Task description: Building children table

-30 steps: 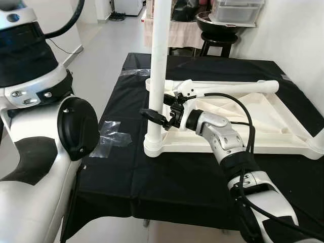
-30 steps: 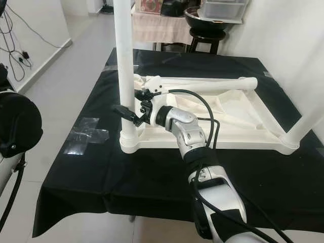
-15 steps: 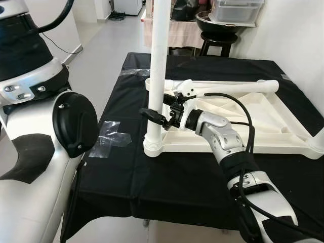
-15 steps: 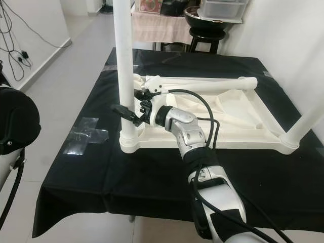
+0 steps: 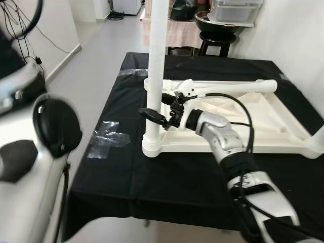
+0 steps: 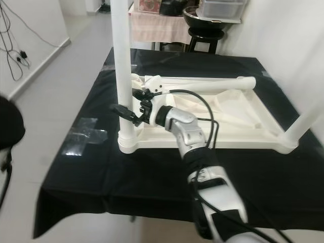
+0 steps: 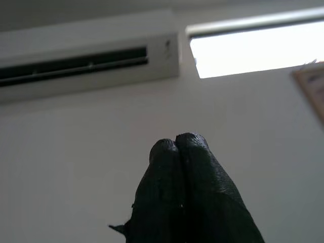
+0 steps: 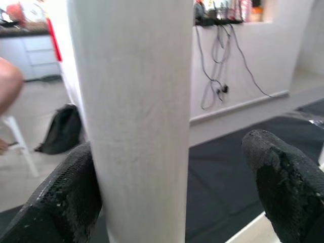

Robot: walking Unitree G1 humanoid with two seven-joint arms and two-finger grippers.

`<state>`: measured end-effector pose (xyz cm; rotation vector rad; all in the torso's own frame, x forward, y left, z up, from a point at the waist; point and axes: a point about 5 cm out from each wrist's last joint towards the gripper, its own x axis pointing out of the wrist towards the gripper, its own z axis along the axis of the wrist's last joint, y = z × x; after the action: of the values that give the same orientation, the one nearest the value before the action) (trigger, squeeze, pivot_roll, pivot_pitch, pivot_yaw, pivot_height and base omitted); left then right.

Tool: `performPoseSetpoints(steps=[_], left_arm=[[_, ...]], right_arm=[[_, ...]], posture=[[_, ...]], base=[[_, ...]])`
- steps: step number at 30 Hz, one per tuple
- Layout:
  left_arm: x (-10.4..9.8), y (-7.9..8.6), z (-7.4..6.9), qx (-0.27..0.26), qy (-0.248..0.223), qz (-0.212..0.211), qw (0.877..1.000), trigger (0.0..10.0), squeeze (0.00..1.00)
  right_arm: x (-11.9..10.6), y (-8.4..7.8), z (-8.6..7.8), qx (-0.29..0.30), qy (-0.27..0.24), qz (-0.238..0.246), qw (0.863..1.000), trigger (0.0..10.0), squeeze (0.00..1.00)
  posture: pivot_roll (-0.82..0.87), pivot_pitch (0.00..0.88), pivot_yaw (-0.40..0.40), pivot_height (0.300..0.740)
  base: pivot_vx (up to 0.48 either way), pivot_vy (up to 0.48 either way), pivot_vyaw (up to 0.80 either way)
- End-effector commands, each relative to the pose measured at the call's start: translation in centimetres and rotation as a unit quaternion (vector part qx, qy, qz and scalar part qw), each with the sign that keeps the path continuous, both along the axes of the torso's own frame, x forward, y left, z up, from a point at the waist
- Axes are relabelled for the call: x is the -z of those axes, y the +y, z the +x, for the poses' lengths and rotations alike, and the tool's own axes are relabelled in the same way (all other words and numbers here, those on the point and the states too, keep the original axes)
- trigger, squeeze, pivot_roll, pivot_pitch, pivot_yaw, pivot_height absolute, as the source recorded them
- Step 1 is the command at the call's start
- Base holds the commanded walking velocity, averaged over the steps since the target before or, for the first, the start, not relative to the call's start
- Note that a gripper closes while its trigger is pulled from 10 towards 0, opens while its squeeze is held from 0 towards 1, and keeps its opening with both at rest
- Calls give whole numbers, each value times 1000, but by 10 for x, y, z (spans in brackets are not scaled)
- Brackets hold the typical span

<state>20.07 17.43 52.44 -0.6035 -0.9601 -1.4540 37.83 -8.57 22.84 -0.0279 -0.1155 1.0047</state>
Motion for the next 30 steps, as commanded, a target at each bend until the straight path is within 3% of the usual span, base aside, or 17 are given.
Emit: performPoseSetpoints(steps=[1,4,5,7,8,9,11,13,16,17,18,21,23,26,28,30], left_arm=[[30,-20,10,-67,18,103,992,10000,0],[30,-20,10,-67,18,103,992,10000,0],[53,-28,17,-101,39,153,982,10000,0],[100,-27,22,-159,91,219,958,10000,0],[100,-27,22,-159,91,219,958,10000,0],[115,-21,22,-188,115,233,947,10000,0],[122,-18,21,-205,129,240,940,10000,0],[122,-18,21,-205,129,240,940,10000,0],[167,-11,18,-258,190,273,907,10000,0],[167,-11,18,-258,190,273,907,10000,0],[189,-18,17,-271,214,293,892,10000,0],[228,-31,13,-293,255,313,866,10000,0],[234,-32,12,-298,265,314,862,10000,0],[266,-29,2,-332,309,340,824,10000,0],[266,-29,2,-332,309,340,824,10000,0],[286,-22,-4,-370,341,349,791,10000,0]], right_arm=[[-5,-5,-2,-23,-17,2,1000,10000,0],[-5,-5,-2,-23,-17,2,1000,10000,0],[-5,-4,-4,-40,-18,-1,999,10000,0],[-3,-3,-3,-66,-15,-17,998,10000,0],[-3,-3,-3,-66,-15,-17,998,10000,0],[-1,0,-2,-74,-10,-25,997,10000,0],[1,1,-2,-78,-7,-30,996,10000,0],[1,1,-2,-78,-7,-30,996,10000,0],[8,12,-2,-103,5,-39,994,10000,0],[8,12,-2,-103,5,-39,994,10000,0],[11,15,-2,-109,8,-47,993,10000,0],[16,20,-3,-123,8,-63,990,10000,0],[17,21,-3,-127,9,-65,990,10000,0],[20,23,-4,-142,7,-77,987,10000,0],[20,23,-4,-142,7,-77,987,10000,0],[22,26,-5,-153,1,-86,985,10000,0]], posture=[[66,95,-42,740],[66,95,-42,740],[67,97,-43,740],[80,104,-54,740],[80,104,-54,740],[85,105,-55,740],[86,105,-55,740],[86,105,-55,740],[102,123,-64,740],[102,123,-64,740],[108,134,-65,740],[115,149,-68,740],[115,149,-68,740],[125,176,-73,740],[125,176,-73,740],[136,192,-76,740]], base=[[0,0,0],[0,0,0],[0,0,0],[0,0,0],[0,0,0],[0,0,0],[0,0,0],[0,0,0],[0,0,0],[0,0,0],[0,0,0],[0,0,0],[0,0,0],[0,0,0],[0,0,0],[0,0,0]])
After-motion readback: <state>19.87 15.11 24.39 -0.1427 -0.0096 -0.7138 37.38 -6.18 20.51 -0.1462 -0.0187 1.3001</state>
